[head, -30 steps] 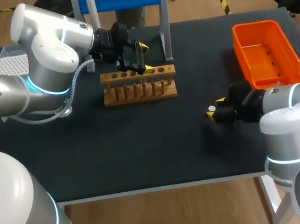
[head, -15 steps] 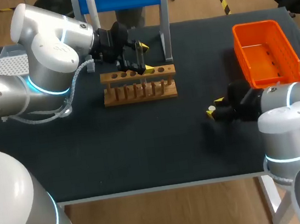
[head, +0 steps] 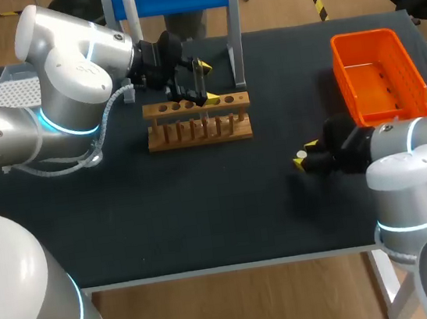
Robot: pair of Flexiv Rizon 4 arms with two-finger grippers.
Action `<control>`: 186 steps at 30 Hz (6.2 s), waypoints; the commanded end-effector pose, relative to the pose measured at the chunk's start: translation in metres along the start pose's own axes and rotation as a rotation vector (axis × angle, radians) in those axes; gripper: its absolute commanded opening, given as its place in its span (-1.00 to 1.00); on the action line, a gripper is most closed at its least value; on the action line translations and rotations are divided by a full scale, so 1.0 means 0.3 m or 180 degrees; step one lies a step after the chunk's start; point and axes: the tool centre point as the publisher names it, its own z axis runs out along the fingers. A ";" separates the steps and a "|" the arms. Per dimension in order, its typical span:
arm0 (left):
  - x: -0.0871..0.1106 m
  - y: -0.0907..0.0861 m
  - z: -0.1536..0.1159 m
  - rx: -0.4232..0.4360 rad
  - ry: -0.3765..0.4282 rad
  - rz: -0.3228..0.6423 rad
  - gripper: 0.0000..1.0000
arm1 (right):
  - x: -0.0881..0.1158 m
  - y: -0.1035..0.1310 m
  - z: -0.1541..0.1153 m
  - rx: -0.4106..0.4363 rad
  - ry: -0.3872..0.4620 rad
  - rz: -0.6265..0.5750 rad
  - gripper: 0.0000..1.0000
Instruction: Invert the test tube, pick up the pipette, mount the tip to pipette, aspirate from beaker and dispense into the tube, eject the tip, return the pipette, and cap with the stopper.
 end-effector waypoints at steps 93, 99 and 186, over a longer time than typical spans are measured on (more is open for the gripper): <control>-0.002 0.000 -0.004 -0.0006 0.0015 -0.0001 1.00 | 0.008 0.444 -0.266 -0.0368 0.0963 -0.0977 -1.00; -0.002 0.000 -0.004 -0.0006 0.0015 -0.0001 1.00 | 0.013 0.455 -0.277 -0.0397 0.1016 -0.0981 -1.00; -0.002 0.000 -0.004 -0.0006 0.0015 -0.0001 1.00 | 0.105 0.987 0.033 -0.0045 0.1795 -0.1756 -1.00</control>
